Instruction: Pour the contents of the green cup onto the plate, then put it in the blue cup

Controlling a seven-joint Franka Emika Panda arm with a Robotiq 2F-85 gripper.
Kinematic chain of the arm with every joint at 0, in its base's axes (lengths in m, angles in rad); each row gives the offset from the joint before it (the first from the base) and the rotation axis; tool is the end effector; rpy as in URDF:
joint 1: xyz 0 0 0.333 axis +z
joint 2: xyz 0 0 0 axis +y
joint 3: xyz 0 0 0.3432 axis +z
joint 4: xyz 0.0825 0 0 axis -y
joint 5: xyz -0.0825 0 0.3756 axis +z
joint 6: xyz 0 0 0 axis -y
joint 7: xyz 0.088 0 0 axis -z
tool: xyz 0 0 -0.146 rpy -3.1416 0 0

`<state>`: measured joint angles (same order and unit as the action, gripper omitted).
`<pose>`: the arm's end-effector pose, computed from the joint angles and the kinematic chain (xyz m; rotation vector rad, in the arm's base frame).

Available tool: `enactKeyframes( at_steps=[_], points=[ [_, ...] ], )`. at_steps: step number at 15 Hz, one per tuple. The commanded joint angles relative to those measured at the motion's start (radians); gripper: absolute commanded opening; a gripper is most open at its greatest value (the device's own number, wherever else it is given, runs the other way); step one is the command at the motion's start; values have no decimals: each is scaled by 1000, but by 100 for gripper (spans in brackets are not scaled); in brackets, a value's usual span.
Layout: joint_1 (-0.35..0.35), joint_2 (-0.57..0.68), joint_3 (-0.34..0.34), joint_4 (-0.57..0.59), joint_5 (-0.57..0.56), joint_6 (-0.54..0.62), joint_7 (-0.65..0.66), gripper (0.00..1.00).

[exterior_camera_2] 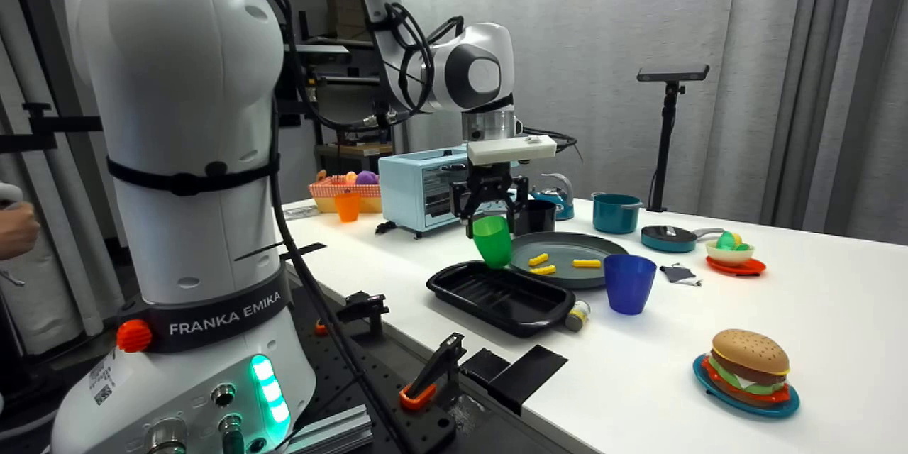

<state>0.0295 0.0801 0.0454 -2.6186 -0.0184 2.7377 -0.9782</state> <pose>0.4375 0.0336 0.2221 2.6848 1.5905 0.0522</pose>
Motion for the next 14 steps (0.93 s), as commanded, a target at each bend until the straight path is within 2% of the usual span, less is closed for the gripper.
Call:
enactKeyframes(
  at_steps=[1, 7, 14],
  points=[
    [-8, -29, -11, 37, -79, -14, 78, 56],
    [1, 7, -13, 143, -191, -21, 210, 56],
    [-4, 116, -31, 303, -283, -27, 353, 56]
  ],
)
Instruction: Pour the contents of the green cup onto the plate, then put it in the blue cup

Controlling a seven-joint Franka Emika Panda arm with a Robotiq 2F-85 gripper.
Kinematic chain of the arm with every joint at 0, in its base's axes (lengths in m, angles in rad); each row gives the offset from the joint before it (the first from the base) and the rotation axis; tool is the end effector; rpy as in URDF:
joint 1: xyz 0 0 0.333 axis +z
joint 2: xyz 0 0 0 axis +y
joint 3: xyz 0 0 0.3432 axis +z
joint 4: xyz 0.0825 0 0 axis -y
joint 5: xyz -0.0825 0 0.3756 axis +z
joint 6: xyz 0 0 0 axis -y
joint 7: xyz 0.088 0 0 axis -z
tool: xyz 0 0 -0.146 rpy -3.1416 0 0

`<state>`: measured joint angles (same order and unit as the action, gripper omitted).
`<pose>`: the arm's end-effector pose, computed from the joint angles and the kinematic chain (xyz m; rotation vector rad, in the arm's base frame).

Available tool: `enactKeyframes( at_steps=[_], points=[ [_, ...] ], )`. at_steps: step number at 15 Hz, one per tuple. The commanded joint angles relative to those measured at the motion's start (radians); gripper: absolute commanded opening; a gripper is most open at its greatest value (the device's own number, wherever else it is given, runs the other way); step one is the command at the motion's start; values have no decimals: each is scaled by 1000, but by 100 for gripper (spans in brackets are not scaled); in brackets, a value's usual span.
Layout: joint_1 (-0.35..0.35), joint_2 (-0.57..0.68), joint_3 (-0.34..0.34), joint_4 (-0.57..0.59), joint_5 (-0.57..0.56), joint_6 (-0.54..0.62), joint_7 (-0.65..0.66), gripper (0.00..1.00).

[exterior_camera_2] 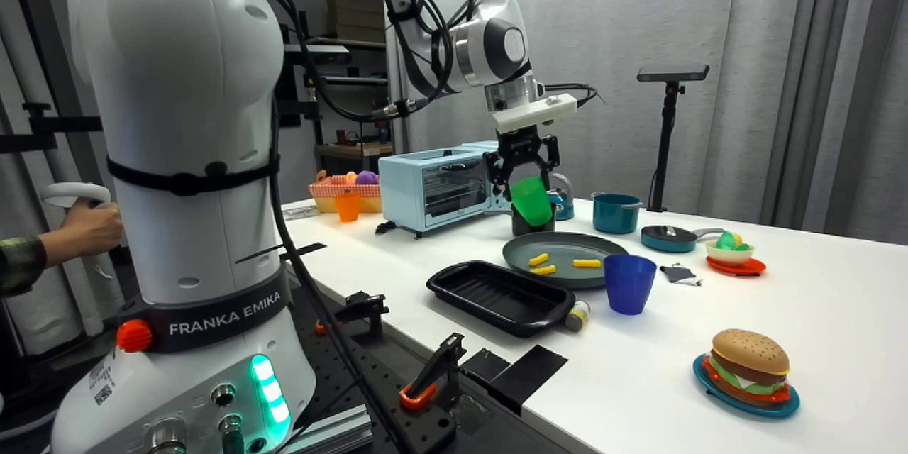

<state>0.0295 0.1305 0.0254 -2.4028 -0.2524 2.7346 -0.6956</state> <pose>0.5225 0.0345 0.2756 2.6144 1.3809 0.2264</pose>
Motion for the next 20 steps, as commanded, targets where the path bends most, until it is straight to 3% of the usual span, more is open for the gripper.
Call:
enactKeyframes(
  at_steps=[1, 5, 13, 20],
  points=[
    [-4, 82, -14, 108, -55, -24, 90, 56],
    [9, 135, -46, 166, -114, -2, 217, 56],
    [73, 175, -149, 238, -391, 19, 623, 56],
    [45, 211, -65, 216, -118, 79, 735, 56]
  ],
)
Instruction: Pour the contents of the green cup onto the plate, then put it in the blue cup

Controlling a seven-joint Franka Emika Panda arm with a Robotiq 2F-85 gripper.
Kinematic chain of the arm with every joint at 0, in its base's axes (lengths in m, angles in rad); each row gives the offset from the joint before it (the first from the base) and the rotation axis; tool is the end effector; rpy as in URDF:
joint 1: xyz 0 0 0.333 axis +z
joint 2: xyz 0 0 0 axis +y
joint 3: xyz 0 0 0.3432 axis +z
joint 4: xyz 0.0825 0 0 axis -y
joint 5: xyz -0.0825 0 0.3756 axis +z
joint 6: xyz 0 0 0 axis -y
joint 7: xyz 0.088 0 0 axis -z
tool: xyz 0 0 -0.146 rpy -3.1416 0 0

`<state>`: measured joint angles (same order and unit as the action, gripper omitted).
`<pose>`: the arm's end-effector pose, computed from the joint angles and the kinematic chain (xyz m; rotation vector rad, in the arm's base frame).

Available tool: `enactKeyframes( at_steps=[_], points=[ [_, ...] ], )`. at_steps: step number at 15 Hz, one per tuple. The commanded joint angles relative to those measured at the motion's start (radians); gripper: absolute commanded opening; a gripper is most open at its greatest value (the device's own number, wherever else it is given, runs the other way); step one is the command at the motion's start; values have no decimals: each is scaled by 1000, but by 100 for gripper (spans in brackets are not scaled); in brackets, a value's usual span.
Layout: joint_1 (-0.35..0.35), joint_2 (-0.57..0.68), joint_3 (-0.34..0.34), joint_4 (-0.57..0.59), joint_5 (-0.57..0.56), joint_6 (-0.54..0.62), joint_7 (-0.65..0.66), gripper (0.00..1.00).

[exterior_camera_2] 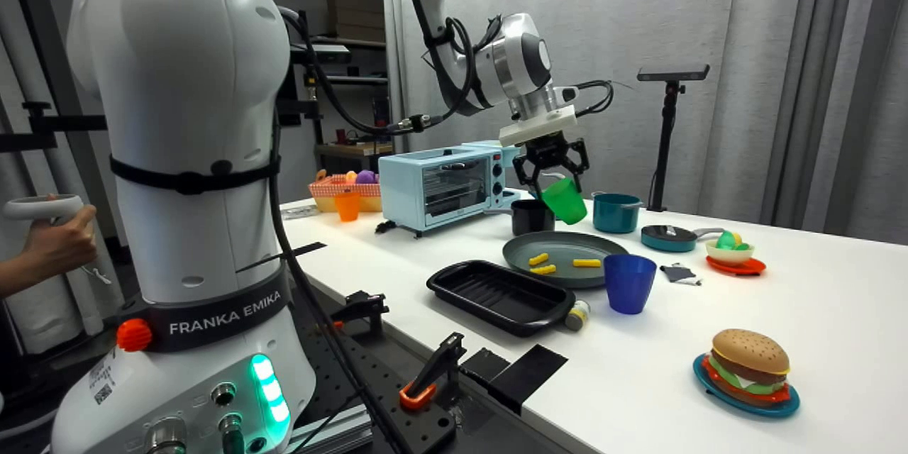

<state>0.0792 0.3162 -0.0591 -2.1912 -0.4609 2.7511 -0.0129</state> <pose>0.5923 0.0237 0.2579 2.8091 0.6353 0.3429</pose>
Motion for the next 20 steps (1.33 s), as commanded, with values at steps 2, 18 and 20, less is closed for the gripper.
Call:
enactKeyframes(
  at_steps=[2, 18, 20],
  points=[
    [2, 40, 23, 3, 151, 116, 93, 56],
    [263, 23, -430, -265, 412, 878, 21, 56],
    [329, 28, -458, -302, 516, 958, 0, 56]
  ],
)
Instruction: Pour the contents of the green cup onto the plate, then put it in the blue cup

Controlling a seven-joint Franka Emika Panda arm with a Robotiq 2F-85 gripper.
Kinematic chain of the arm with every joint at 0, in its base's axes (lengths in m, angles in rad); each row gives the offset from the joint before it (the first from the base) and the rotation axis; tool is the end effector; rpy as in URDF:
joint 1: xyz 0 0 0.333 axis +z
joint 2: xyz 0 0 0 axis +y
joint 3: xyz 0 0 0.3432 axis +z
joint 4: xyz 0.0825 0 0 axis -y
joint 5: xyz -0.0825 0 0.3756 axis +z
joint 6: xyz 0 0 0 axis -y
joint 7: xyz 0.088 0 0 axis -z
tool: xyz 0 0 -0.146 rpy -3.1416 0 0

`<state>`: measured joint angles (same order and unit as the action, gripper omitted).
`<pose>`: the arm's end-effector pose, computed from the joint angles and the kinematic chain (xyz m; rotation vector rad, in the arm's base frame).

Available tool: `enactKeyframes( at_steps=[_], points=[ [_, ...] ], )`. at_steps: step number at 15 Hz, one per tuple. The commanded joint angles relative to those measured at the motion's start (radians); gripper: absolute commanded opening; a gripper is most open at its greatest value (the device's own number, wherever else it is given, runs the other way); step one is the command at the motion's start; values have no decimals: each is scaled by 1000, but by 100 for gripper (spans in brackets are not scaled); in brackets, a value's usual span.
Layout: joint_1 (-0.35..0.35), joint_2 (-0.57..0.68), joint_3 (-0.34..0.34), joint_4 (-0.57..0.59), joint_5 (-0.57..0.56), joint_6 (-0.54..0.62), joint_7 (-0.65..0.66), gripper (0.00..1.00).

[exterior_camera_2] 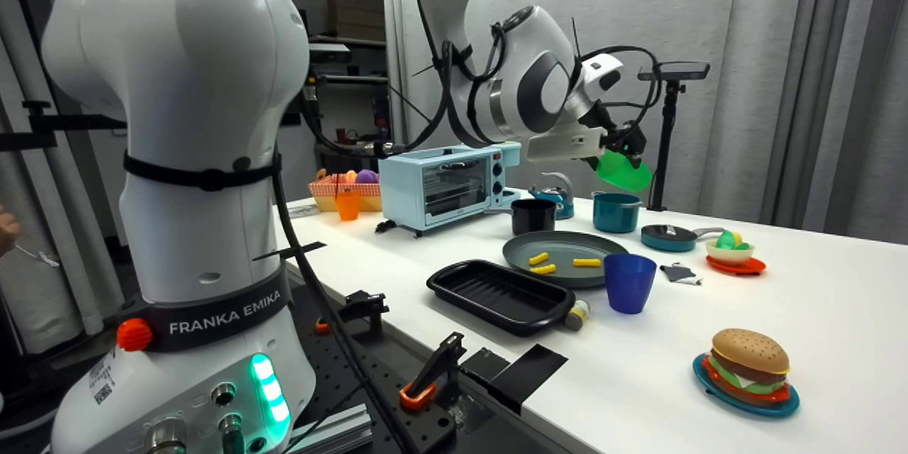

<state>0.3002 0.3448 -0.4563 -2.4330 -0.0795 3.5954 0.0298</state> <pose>0.5680 -0.0709 0.2882 2.7109 -0.0103 1.2033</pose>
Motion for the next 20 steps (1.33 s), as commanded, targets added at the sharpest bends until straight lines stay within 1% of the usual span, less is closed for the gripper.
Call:
enactKeyframes(
  at_steps=[1, 5, 8, 9, 10, 12, 14, 17, 18, 20],
  points=[
    [134, 2, -65, -75, 181, 146, -51, 56],
    [213, 31, -57, -111, 322, 259, -83, 56],
    [260, 72, -52, -120, 420, 373, -105, 56],
    [145, 61, 92, -114, 490, 414, -193, 56],
    [140, 74, 115, -110, 519, 451, -212, 56],
    [109, 93, 188, -100, 580, 523, -259, 56],
    [85, 113, 244, -94, 611, 593, -298, 56],
    [63, 159, 299, -76, 639, 699, -346, 56],
    [193, 152, 170, -45, 649, 640, -337, 56],
    [257, 176, 102, -9, 655, 622, -349, 56]
  ],
)
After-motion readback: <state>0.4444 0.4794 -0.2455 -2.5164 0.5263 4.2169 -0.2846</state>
